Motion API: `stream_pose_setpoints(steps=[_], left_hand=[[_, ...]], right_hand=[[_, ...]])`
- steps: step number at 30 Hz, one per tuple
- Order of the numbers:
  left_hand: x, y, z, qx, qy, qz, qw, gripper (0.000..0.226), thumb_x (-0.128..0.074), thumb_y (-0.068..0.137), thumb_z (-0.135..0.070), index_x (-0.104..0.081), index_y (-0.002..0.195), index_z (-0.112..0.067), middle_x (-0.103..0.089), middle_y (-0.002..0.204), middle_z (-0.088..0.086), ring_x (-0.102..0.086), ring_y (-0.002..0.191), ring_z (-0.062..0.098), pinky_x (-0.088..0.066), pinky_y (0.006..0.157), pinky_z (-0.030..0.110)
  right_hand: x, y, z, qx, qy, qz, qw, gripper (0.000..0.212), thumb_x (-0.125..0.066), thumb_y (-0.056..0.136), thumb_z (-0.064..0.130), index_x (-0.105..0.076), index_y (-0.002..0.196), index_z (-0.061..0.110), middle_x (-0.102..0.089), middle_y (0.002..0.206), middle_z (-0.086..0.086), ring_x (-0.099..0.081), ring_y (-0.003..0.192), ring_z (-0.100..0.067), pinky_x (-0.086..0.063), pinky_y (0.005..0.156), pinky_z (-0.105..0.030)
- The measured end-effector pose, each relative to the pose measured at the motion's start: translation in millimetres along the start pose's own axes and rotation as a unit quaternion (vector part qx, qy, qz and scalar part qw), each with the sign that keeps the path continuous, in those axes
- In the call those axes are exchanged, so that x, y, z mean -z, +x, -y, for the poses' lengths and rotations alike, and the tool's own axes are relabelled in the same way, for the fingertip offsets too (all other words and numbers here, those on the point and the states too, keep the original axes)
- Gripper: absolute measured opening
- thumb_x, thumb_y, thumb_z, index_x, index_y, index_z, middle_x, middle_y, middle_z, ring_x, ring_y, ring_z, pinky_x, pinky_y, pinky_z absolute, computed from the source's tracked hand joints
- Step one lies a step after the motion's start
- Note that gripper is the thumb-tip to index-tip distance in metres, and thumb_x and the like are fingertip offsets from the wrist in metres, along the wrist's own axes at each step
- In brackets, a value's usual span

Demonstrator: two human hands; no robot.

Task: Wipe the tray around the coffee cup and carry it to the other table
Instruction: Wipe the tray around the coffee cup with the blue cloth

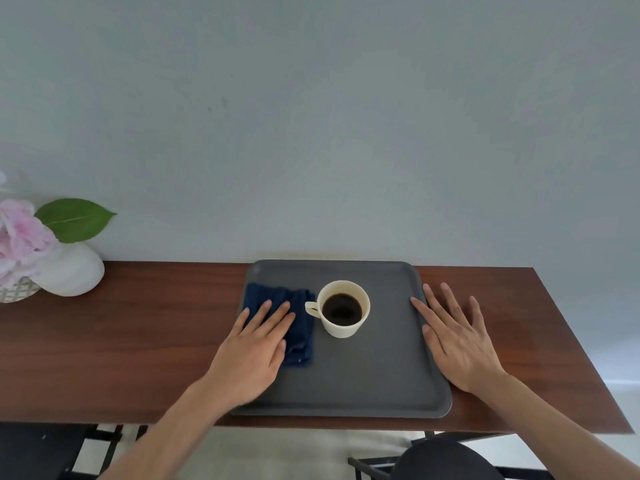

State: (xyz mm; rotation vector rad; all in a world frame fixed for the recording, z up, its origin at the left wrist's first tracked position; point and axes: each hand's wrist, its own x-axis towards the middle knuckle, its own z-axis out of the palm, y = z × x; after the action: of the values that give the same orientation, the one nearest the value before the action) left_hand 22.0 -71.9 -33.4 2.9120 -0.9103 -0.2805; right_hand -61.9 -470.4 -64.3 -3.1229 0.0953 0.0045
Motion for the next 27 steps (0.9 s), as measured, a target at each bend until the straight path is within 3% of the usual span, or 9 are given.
stream_pose_setpoints(steps=[4,8,11,16,19,24,27], left_hand=[[-7,-51,-14,-0.022,-0.025,0.009,0.999,0.056,-0.013,0.105,-0.044,-0.009,0.161,-0.038,0.007,0.167,-0.021,0.014,0.153,0.007,0.006,0.125,0.037],[-3,-76,-33,-0.06,0.006,-0.006,0.998,0.053,-0.034,0.099,-0.037,-0.049,0.149,-0.031,-0.033,0.161,-0.017,-0.03,0.149,0.017,-0.017,0.116,0.037],[-2,-71,-54,-0.086,0.034,-0.025,0.995,0.051,-0.041,0.093,-0.036,-0.061,0.14,-0.03,-0.046,0.154,-0.015,-0.045,0.141,0.019,-0.027,0.109,0.038],[-16,-45,-108,-0.151,0.021,-0.025,0.988,0.051,-0.047,0.093,-0.039,-0.058,0.142,-0.03,-0.042,0.157,-0.014,-0.041,0.145,0.02,-0.029,0.113,0.042],[-17,-27,-142,-0.157,0.012,0.001,0.987,0.052,-0.044,0.096,-0.043,-0.054,0.145,-0.03,-0.041,0.159,-0.013,-0.039,0.146,0.019,-0.044,0.113,0.045],[-24,-5,-181,-0.174,0.011,0.014,0.985,0.053,-0.038,0.099,-0.041,-0.046,0.15,-0.028,-0.034,0.162,-0.011,-0.029,0.15,0.019,-0.034,0.117,0.049],[-26,0,-189,-0.152,0.01,0.016,0.988,0.054,-0.042,0.095,-0.042,-0.051,0.147,-0.03,-0.04,0.159,-0.012,-0.035,0.148,0.016,-0.042,0.113,0.045]], right_hand=[[-1,-1,-1,-0.001,0.001,-0.006,1.0,0.059,-0.005,0.107,0.049,-0.009,0.165,0.041,-0.003,0.174,0.01,0.012,0.16,-0.017,0.002,0.127,-0.06],[-3,-1,-1,0.003,0.003,-0.012,1.0,0.059,-0.004,0.107,0.049,-0.01,0.165,0.04,-0.004,0.175,0.01,0.01,0.161,-0.017,0.0,0.127,-0.061],[-4,0,-2,0.005,0.004,-0.014,1.0,0.058,-0.008,0.108,0.047,-0.011,0.165,0.04,-0.005,0.175,0.009,0.009,0.161,-0.017,0.0,0.127,-0.06],[-5,0,-2,0.007,0.003,-0.026,1.0,0.057,-0.015,0.108,0.044,-0.017,0.165,0.038,-0.01,0.174,0.008,0.005,0.161,-0.018,-0.003,0.127,-0.062],[-6,0,-2,0.011,0.001,-0.034,0.999,0.057,-0.016,0.108,0.043,-0.022,0.165,0.035,-0.014,0.174,0.006,0.001,0.162,-0.02,-0.006,0.126,-0.063],[-7,-1,-4,0.021,-0.001,-0.043,0.999,0.06,-0.008,0.108,0.045,-0.019,0.165,0.033,-0.012,0.174,0.004,0.004,0.162,-0.02,-0.006,0.126,-0.064],[-7,-2,-5,0.025,-0.009,-0.062,0.998,0.059,-0.011,0.108,0.043,-0.024,0.165,0.03,-0.02,0.173,0.004,-0.002,0.162,-0.021,-0.009,0.125,-0.065]])
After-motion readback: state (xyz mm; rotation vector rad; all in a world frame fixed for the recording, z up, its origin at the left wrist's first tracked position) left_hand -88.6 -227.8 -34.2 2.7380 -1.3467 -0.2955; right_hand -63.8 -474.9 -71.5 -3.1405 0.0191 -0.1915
